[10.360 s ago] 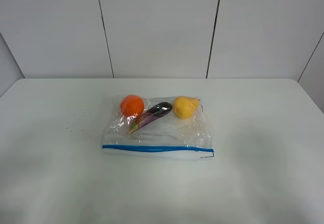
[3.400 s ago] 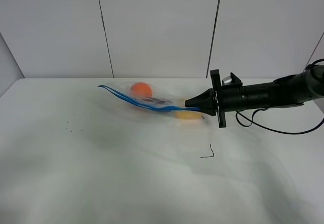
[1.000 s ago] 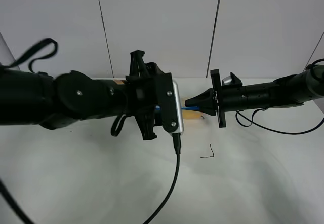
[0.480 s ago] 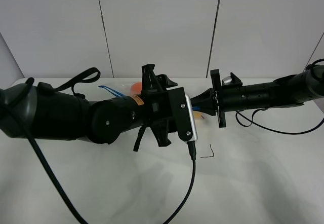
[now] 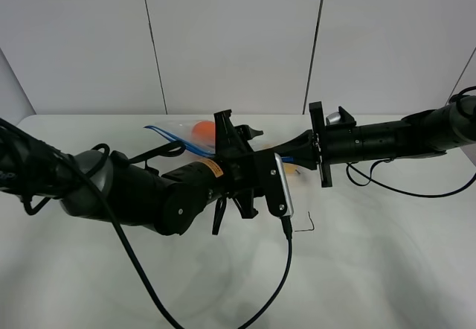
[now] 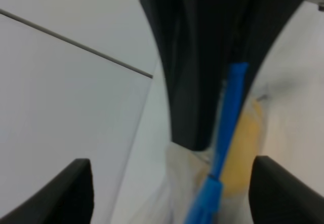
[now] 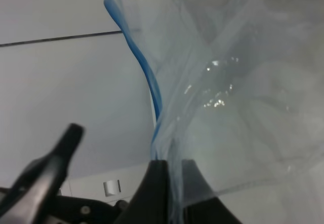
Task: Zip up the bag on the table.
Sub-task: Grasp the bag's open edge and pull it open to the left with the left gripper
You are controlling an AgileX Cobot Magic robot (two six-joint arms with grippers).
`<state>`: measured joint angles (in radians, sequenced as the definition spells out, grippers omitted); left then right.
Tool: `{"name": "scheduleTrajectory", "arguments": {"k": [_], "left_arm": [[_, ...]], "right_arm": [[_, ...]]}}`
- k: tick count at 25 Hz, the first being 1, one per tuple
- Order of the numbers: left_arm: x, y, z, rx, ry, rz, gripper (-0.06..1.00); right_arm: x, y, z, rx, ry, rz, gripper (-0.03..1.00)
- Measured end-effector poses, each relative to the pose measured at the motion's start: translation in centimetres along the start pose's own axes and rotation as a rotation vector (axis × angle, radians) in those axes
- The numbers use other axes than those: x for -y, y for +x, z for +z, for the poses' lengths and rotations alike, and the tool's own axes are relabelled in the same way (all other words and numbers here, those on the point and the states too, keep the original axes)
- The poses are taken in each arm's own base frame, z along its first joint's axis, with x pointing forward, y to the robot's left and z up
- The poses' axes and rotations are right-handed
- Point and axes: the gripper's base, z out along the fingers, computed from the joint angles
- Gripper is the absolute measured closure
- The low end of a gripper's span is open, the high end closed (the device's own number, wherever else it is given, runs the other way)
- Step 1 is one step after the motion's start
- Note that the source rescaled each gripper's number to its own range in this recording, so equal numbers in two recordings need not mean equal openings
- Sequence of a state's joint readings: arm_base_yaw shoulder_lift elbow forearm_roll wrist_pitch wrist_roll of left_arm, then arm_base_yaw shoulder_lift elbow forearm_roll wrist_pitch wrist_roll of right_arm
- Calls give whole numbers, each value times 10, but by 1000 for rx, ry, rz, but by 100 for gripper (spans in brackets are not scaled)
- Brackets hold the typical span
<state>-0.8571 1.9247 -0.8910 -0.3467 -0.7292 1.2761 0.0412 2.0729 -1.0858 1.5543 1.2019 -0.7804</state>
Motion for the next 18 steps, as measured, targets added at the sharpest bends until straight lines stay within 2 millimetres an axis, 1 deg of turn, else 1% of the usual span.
{"name": "scheduleTrajectory", "arguments": {"k": [3,8,10,15,18], "left_arm": [[4,4,-2,-6,7,-30,15],[5,3,-3,-1,-1,-41,39],[7,0,-4,7,3,-39,45],[9,-4,-5,22,10,-32,56],[9,-4,-5,22,10,-32,59]], "right_arm": [[0,0,0,0,0,0,97],[0,0,0,0,0,0,97],[0,0,0,0,0,0,97],[0,0,0,0,0,0,97],[0,0,0,0,0,0,97]]}}
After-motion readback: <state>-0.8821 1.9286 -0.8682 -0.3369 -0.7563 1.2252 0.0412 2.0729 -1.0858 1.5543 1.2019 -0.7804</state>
